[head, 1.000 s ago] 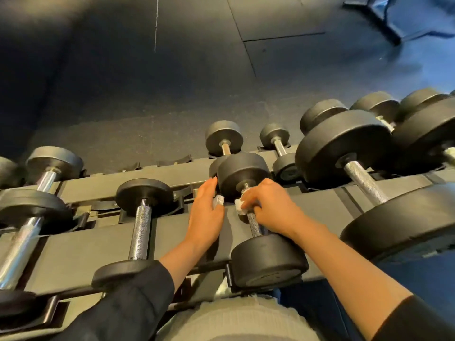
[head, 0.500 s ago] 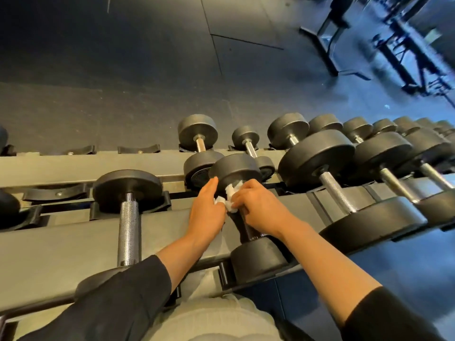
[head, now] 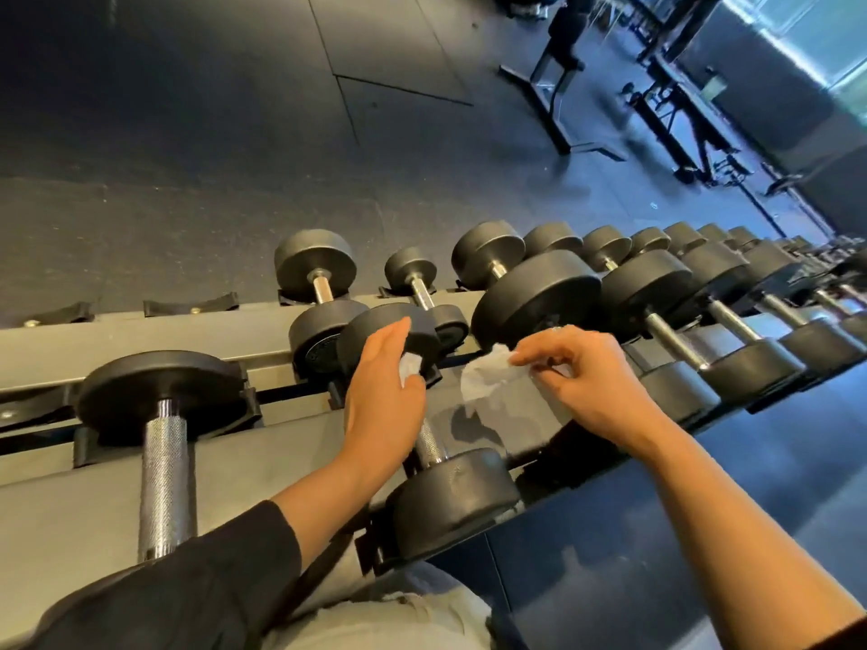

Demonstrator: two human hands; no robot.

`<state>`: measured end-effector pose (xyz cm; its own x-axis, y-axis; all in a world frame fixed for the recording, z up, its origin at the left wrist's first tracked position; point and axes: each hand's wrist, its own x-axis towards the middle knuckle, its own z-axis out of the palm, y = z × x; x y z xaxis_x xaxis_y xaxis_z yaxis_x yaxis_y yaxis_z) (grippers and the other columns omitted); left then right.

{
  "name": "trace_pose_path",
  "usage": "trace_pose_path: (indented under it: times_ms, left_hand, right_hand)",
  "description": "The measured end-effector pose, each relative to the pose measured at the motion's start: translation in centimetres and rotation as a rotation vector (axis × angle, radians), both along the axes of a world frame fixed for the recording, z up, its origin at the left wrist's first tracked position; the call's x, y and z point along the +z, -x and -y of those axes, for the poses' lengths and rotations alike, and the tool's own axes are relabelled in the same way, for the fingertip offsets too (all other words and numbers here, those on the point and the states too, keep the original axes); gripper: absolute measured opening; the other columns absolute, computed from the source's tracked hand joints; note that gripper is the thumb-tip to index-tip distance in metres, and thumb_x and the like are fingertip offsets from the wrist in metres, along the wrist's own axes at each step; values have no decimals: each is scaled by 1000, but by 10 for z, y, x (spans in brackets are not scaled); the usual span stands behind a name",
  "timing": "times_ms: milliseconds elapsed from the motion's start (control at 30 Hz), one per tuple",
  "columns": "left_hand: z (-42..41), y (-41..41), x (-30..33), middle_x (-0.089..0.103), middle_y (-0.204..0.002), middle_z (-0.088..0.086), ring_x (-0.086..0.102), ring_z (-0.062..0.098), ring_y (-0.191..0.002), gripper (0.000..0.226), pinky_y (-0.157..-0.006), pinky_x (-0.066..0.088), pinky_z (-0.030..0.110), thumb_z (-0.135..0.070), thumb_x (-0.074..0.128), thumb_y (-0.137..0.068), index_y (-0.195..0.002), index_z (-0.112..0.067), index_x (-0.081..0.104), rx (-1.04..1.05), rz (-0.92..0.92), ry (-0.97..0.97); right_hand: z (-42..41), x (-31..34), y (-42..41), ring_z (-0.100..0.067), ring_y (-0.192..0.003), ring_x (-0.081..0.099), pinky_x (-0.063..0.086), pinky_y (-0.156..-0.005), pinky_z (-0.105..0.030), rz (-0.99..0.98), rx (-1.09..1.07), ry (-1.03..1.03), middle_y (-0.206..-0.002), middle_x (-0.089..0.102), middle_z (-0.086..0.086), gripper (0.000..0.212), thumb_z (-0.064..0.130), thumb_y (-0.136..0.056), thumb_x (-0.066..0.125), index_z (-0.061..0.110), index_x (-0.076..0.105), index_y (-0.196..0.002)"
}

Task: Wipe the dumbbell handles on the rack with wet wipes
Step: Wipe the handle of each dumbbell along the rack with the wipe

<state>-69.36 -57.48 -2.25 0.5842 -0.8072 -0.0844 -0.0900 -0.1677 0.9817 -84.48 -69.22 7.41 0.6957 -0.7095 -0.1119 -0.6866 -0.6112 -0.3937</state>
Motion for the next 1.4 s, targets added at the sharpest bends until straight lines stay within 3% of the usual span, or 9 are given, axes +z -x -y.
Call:
trace_pose_path:
  times_ms: [100, 267, 367, 633, 800, 933, 1000, 1100, 1400]
  left_hand:
    - [29, 12, 10, 36, -147, -5, 30, -4, -123, 52, -83, 12, -13, -2, 46, -94, -143, -20, 38, -57, 81, 24]
    - [83, 45, 21, 36, -148, -5, 31, -1, -128, 52, -96, 13, -5, -2, 46, -93, -142, -19, 39, -105, 178, 42]
    - [111, 67, 24, 25, -155, -5, 22, 7, -141, 58, -109, 14, 15, -5, 45, -95, -148, -20, 29, -116, 182, 2]
    - [146, 105, 5, 11, -158, -12, 9, 0, -142, 68, -110, 9, 13, -3, 45, -95, -151, -27, 16, -26, 231, -117]
    - [143, 103, -2, 8, -158, -17, 21, -11, -127, 71, -89, 13, -9, -5, 47, -95, -151, -31, 13, -48, 354, -148]
    - [140, 89, -6, 1, -156, -20, 56, 15, -105, 77, -86, 50, 19, -1, 49, -92, -149, -33, 8, -120, 429, -121]
    - [140, 82, -11, -1, -156, -20, 61, 16, -89, 80, -74, 55, 31, -1, 50, -92, -147, -37, 3, -149, 436, -103]
    - [140, 76, -17, -3, -157, -20, 58, 10, -72, 82, -64, 54, 28, -3, 50, -93, -146, -39, 0, -191, 442, -81]
    - [142, 81, -21, -6, -157, -19, 52, 20, -111, 81, -83, 53, 30, -1, 52, -91, -151, -32, 6, -187, 252, 11]
  right_hand:
    - [41, 21, 15, -6, -97, 57, 48, -88, -23, -11, -6, 82, -105, 64, 6, 29, -3, -83, 63, 23, 72, -92]
    - [110, 34, 28, 1, -80, 53, 37, -68, -6, -197, 110, 73, -100, 63, 7, 23, 1, -86, 60, 18, 72, -95]
    - [142, 23, 34, -9, -88, 58, 41, -73, -8, -261, 221, 49, -106, 66, 1, 22, 2, -86, 60, 17, 73, -96]
    - [178, -19, 36, -12, -106, 49, 41, -89, -23, -337, 592, 82, -119, 62, 4, 27, 15, -88, 59, 21, 67, -114]
    - [179, -35, 38, -14, -110, 43, 44, -92, -28, -442, 726, 109, -137, 51, 8, 31, 23, -91, 56, 21, 62, -121]
    - [176, -40, 36, -14, -106, 40, 43, -88, -27, -484, 763, 137, -137, 50, 8, 36, 24, -92, 54, 24, 57, -128]
    - [174, -41, 35, -14, -109, 37, 40, -90, -26, -505, 744, 110, -138, 48, 8, 42, 22, -94, 52, 27, 49, -135]
    - [172, -39, 34, -14, -111, 32, 33, -92, -24, -547, 732, 82, -142, 43, 8, 45, 19, -95, 49, 28, 44, -139]
    - [168, -40, 26, -13, -97, 40, 42, -83, -31, -650, 636, 38, -123, 56, 8, 41, 7, -89, 53, 27, 60, -125]
